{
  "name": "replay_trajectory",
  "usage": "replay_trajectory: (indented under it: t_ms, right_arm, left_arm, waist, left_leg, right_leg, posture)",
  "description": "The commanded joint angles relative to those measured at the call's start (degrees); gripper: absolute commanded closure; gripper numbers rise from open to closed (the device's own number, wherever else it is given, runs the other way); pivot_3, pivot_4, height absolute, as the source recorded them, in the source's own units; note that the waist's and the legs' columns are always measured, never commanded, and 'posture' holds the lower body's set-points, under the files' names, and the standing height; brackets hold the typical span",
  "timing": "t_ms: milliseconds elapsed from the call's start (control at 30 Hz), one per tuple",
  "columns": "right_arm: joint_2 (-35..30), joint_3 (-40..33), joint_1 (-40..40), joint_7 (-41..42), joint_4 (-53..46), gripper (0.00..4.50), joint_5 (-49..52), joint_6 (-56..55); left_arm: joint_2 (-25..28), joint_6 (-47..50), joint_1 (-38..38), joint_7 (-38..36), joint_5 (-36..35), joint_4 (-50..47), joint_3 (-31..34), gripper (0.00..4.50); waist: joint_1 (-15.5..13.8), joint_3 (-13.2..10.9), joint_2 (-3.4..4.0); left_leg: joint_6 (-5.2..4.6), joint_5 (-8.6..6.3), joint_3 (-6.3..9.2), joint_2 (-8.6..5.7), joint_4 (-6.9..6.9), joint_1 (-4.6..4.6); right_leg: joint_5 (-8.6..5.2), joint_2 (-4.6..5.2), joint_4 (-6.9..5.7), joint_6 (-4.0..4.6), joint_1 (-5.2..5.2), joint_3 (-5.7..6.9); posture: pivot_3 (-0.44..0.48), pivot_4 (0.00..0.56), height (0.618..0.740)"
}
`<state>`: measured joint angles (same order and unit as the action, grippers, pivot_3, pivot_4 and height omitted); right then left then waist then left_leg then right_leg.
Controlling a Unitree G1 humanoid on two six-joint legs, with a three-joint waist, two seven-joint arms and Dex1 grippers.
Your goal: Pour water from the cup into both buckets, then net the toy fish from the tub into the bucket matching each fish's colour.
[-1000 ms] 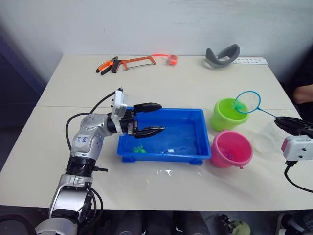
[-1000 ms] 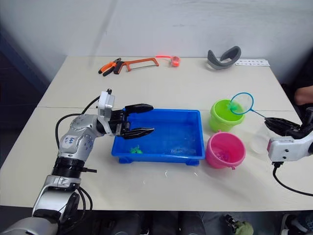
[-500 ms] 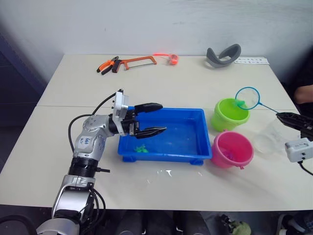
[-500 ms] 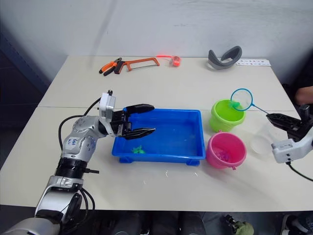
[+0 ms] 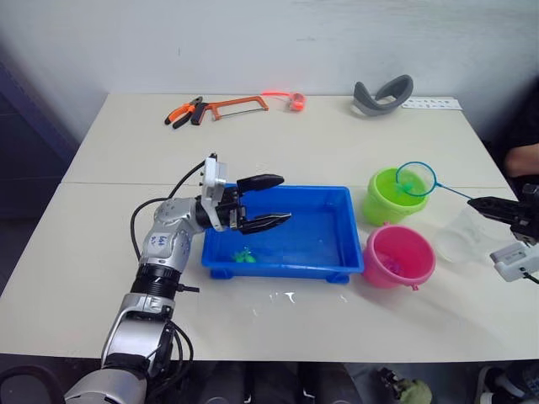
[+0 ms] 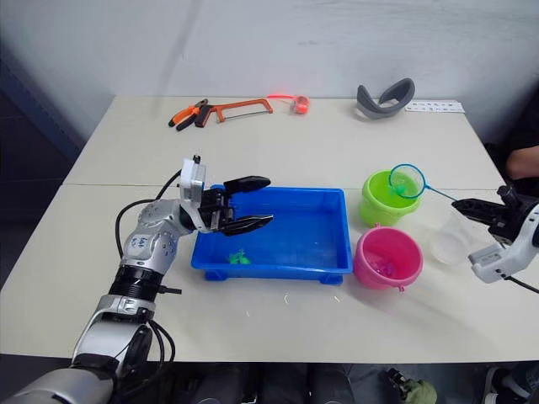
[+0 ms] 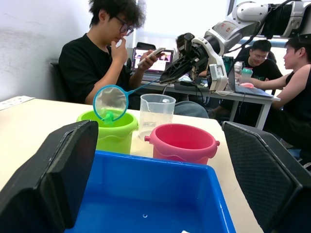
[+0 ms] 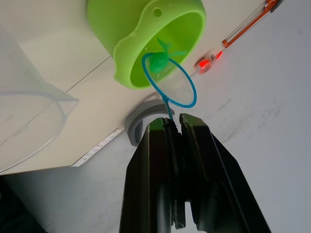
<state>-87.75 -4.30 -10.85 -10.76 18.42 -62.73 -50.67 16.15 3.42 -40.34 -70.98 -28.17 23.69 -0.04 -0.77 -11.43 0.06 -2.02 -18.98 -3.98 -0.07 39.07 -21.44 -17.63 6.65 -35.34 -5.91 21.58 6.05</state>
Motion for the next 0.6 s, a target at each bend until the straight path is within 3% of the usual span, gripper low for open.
replay_trajectory:
  t_ms: [33, 133, 400, 600]
  right_arm:
    - [-2.0, -0.2, -1.4, 0.2, -0.1, 4.5, 1.8, 1.9]
    - [-2.2, -0.7, -0.3, -0.4, -2.0, 4.5, -0.2, 5.0]
    - [-0.4, 2.2, -2.8, 5.4, -2.3, 4.5, 8.3, 2.3]
    - [-3.0, -1.9, 6.8, 1.5, 0.0, 4.5, 9.8, -1.2]
  left_arm:
    - [-0.1, -1.3, -1.0, -0.5, 0.0, 0.0, 1.0, 0.05]
    - [0.1, -1.2, -0.8, -0.3, 0.1, -0.1, 1.2, 0.05]
    - [0.3, -1.2, -1.2, -0.5, 0.1, 0.7, 1.3, 0.05]
    - [-0.2, -1.4, -1.6, -0.1, 0.2, 0.7, 1.2, 0.05]
  waist:
    - [0.0, 0.0, 0.0]
    - [0.0, 0.0, 0.0]
    - [0.3, 0.0, 0.03]
    - [-0.3, 0.0, 0.03]
  left_leg:
    - [0.0, 0.0, 0.0, 0.0, 0.0, 0.0]
    - [0.0, 0.0, 0.01, 0.0, 0.0, 0.0]
    - [0.0, 0.0, 0.01, 0.01, 0.0, 0.0]
    - [0.0, 0.0, 0.04, -0.02, 0.0, -0.05]
  right_leg:
    - [0.0, 0.0, 0.0, 0.0, 0.0, 0.0]
    - [0.0, 0.01, 0.0, 0.0, 0.0, 0.0]
    - [0.0, 0.0, 0.0, 0.0, 0.0, 0.01]
    - [0.0, 0.03, 0.02, 0.0, -0.01, 0.06]
  posture:
    - [0.0, 0.15, 0.74]
    - [0.0, 0.15, 0.74]
    - [0.0, 0.15, 0.74]
    - [0.0, 0.15, 0.74]
